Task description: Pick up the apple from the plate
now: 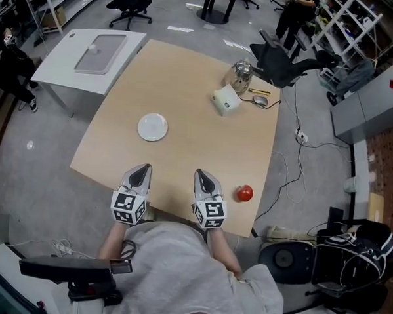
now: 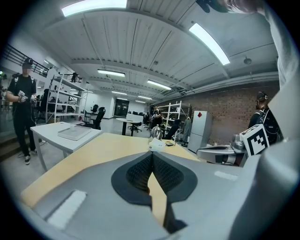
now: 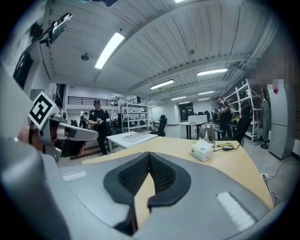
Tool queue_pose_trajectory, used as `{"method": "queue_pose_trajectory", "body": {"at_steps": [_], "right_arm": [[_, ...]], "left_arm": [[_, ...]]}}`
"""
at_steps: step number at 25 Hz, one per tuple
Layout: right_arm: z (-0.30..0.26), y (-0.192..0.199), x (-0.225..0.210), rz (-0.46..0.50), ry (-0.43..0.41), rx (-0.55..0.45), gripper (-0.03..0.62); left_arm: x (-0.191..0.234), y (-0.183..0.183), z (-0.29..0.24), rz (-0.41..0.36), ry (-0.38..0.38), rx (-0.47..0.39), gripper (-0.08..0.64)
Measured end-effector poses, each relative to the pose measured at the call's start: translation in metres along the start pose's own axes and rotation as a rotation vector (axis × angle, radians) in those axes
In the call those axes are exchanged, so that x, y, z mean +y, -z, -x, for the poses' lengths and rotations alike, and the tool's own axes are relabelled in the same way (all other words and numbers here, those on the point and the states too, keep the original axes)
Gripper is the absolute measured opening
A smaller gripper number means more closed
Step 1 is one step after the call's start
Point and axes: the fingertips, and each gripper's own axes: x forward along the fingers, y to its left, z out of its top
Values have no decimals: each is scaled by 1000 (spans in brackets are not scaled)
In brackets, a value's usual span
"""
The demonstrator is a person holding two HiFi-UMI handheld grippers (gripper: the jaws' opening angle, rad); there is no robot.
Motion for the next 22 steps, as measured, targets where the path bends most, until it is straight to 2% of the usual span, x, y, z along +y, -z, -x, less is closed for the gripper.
{"method": "queue_pose_trajectory", "body": {"at_steps": [22], "right_arm": [[-9, 7, -8, 2, 0, 11, 6]], "left_arm": [[5, 4, -11, 5, -1, 13, 18]]}}
